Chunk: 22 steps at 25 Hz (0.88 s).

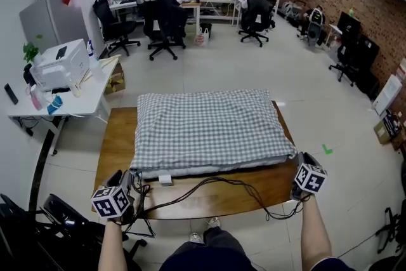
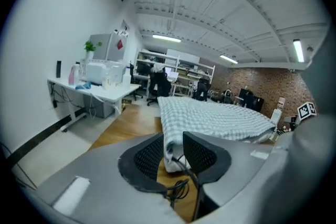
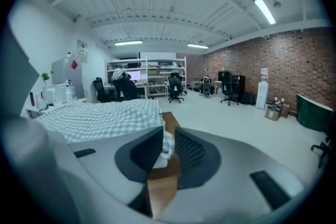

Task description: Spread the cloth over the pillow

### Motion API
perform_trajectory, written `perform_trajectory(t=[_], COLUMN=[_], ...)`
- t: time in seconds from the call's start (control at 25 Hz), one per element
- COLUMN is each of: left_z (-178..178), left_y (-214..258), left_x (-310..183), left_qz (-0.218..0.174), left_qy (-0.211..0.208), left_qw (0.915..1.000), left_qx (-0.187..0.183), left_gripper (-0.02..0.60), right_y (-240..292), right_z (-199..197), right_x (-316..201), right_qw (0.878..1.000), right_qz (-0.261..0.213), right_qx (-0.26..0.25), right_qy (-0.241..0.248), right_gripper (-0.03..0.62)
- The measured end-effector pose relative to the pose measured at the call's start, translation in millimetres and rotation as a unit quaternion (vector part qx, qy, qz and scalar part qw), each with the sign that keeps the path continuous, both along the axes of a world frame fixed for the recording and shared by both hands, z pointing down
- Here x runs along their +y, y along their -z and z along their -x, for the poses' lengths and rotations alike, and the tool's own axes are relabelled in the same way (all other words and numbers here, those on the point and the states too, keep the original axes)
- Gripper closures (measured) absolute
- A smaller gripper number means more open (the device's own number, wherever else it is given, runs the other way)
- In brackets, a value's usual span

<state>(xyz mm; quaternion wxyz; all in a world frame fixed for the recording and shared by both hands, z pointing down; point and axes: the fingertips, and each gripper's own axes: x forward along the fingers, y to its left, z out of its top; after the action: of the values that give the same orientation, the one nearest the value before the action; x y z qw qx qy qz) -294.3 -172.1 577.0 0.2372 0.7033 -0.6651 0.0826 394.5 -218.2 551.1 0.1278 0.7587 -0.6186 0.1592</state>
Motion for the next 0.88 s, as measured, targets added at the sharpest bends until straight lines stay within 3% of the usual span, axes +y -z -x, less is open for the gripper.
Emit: perform_trajectory(t=[0.16, 0.4, 0.56, 0.68, 0.8, 0.88], left_z=[-30.2, -88.0, -128.7, -169.3, -208.7, -228.8], left_y=[81.6, 179.6, 209.2, 206.9, 188.7, 174.5], left_x=[-0.2, 9.7, 9.1, -0.3, -11.8, -19.5], left_qz=[-0.094, -0.185, -0.206, -0.2, -0.181, -0.169], left_qy=[-0.041, -0.123, -0.165, -0.201, -0.232, -0.244], left_qw=[0.9946, 0.9741, 0.9624, 0.9567, 0.9544, 0.9543], left_qx=[0.017, 0.043, 0.063, 0.064, 0.051, 0.037], left_gripper=[0.511, 0.56, 0.566, 0.566, 0.565, 0.572], right_y=[62.2, 134.6, 159.8, 170.9, 170.9, 165.6], right_z=[60.6, 182.8, 246.2, 283.1, 311.1, 323.1], right_x=[4.2, 9.0, 9.5, 9.0, 6.6, 5.0], right_qw=[0.994, 0.961, 0.937, 0.922, 0.917, 0.916], right_qz=[-0.073, -0.15, -0.17, -0.177, -0.171, -0.162], right_qx=[-0.008, -0.047, -0.066, -0.079, -0.079, -0.077], right_qy=[0.082, 0.228, 0.299, 0.335, 0.353, 0.359], right_gripper=[0.513, 0.513, 0.514, 0.528, 0.594, 0.591])
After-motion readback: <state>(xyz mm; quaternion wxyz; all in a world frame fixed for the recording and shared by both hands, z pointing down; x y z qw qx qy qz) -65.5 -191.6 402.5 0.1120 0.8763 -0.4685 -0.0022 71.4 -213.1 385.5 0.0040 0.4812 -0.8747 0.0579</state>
